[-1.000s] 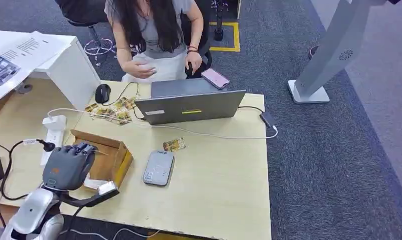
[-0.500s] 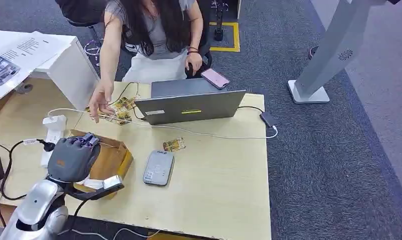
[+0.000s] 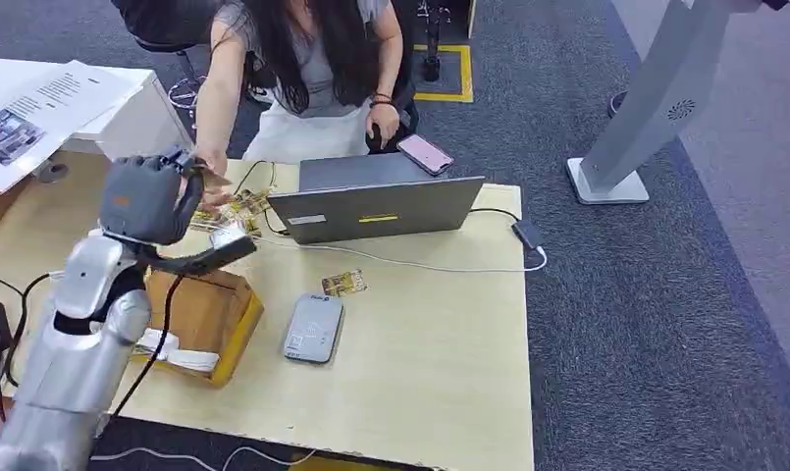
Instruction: Pass the card to the sensor for recognition and then transmit it.
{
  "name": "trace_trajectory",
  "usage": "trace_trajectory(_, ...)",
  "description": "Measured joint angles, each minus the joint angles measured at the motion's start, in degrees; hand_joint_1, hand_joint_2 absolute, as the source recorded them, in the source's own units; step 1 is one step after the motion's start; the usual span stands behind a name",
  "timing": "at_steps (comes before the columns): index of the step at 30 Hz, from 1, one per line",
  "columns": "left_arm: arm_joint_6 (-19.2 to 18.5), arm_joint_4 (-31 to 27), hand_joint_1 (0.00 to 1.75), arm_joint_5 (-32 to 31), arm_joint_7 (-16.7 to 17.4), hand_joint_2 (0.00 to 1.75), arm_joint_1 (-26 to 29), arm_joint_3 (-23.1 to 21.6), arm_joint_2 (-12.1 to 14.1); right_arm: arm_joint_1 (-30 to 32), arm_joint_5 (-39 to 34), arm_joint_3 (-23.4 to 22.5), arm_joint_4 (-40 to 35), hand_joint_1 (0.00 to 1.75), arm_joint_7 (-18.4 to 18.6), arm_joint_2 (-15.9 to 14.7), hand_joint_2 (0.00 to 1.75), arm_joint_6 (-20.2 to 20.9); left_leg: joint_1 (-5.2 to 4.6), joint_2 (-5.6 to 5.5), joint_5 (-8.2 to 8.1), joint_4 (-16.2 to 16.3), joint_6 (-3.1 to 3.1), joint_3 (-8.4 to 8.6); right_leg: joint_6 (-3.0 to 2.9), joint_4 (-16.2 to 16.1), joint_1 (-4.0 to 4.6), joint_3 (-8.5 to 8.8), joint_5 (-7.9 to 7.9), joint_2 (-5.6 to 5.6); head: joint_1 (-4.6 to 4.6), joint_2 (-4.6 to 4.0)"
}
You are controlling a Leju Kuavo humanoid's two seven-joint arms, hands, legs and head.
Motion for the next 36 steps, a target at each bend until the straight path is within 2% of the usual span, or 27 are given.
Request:
trace_trajectory(4, 0.7, 11.2, 1.75, -2.5, 1.7, 1.75, -10.0, -1.2, -3.0, -1.1, -0.3, 1.2, 0.0, 0.00, 0.9, 0.5, 0.00, 0.0, -0.01, 0.18, 0.08, 0.0, -0.01, 0.01, 0.02, 0.0, -0.01, -0.01, 0.11, 0.16, 0.00, 0.00)
trace_trajectory(8, 1.6, 16.7, 1.75, -3.3, 1.7, 1.75, -13.0, -2.4, -4.5, -1.1, -0.7, 1.7, 0.0, 0.00, 1.0, 0.9, 0.00, -0.1, -0.01, 0.22, 0.08, 0.0, -0.01, 0.04, 0.03, 0.0, 0.00, -0.03, 0.12, 0.24, -0.02, 0.00)
trace_trajectory(22, 0.9, 20.5, 1.75, -2.9, 2.0, 1.75, -13.3, -3.3, -5.0, -1.0, -1.3, 2.9, 0.0, 0.00, 0.0, 1.0, 0.00, 0.0, -0.01, 0.20, 0.07, 0.0, -0.01, -0.08, 0.03, 0.0, -0.01, -0.13, 0.10, 0.23, 0.00, 0.00)
trace_trajectory(23, 0.9, 20.6, 0.21, -2.9, 2.0, 1.75, -13.3, -3.3, -5.0, -1.0, -1.4, 3.1, 0.0, 0.00, 0.0, 1.0, 0.00, 0.0, -0.01, 0.20, 0.07, 0.0, -0.01, -0.08, 0.03, 0.0, -0.01, -0.13, 0.10, 0.23, 0.02, 0.00)
trace_trajectory(24, 0.9, 20.8, 0.00, -2.9, 2.0, 1.75, -13.3, -3.4, -5.0, -1.0, -1.4, 3.2, 0.0, 0.00, 0.0, 1.0, 0.00, 0.0, -0.01, 0.20, 0.08, 0.0, -0.01, -0.08, 0.03, 0.0, -0.01, -0.13, 0.10, 0.23, 0.00, 0.00)
trace_trajectory(30, 2.2, 21.0, 0.00, -2.8, 2.1, 1.75, -13.3, -3.4, -5.1, -1.0, -1.7, 3.6, 0.0, 0.00, 0.0, 1.0, 0.00, -0.1, -0.01, 0.20, 0.07, 0.0, -0.01, -0.08, 0.03, 0.0, 0.00, -0.13, 0.10, 0.23, 0.00, 0.00)
trace_trajectory(36, 6.0, 20.2, 0.00, -1.8, 0.3, 1.75, -11.5, -3.4, -4.7, -0.9, -1.9, 3.8, 0.0, 0.00, -0.3, 1.0, 0.00, -0.2, -0.01, 0.21, 0.07, 0.0, -0.02, -0.09, 0.03, 0.0, 0.00, -0.13, 0.10, 0.24, 0.00, 0.00)
